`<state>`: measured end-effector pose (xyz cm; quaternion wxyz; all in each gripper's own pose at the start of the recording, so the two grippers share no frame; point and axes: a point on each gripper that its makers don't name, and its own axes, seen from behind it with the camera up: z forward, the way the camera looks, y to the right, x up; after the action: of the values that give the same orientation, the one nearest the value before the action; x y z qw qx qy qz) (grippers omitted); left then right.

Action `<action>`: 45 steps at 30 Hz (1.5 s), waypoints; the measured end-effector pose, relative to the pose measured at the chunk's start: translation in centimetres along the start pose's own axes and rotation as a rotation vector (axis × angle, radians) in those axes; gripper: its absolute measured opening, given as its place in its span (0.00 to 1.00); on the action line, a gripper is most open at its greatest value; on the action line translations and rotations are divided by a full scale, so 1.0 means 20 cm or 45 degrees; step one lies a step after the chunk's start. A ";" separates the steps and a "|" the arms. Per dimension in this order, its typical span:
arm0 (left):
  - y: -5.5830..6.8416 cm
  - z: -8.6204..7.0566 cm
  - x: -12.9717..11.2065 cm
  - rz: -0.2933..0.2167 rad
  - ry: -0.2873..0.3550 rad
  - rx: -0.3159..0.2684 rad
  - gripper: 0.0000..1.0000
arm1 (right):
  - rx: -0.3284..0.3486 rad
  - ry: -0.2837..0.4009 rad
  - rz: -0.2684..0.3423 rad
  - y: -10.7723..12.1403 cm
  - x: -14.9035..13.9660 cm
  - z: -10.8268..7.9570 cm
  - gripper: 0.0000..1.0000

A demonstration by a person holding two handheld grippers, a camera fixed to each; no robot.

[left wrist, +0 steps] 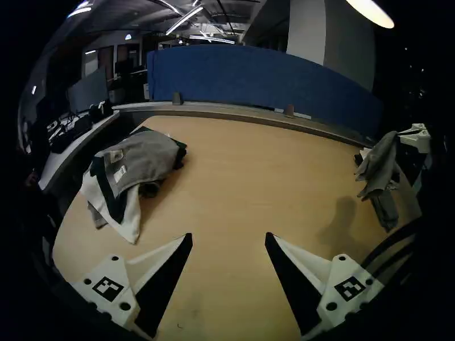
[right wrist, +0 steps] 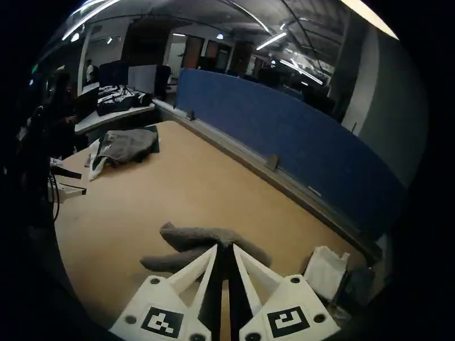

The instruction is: Fold towel

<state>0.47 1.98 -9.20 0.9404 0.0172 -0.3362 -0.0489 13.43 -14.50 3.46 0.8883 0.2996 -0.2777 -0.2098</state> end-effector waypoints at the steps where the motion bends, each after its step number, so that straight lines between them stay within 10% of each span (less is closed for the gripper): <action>1: 0.01 0.00 0.00 0.001 -0.002 -0.001 0.95 | -0.008 -0.004 0.006 0.03 -0.02 -0.01 0.05; 29: 0.10 0.06 -0.03 0.037 -0.037 0.010 0.95 | -0.251 -0.133 0.088 0.83 -0.39 -0.07 0.05; 45: 0.13 0.06 -0.01 0.054 -0.037 0.017 0.95 | -0.266 -0.183 0.115 0.89 -0.52 0.00 0.04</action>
<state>-0.26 4.55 -8.14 0.9360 0.0157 -0.3505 -0.0270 9.29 4.14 11.13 0.9010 0.1768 -0.3305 -0.2183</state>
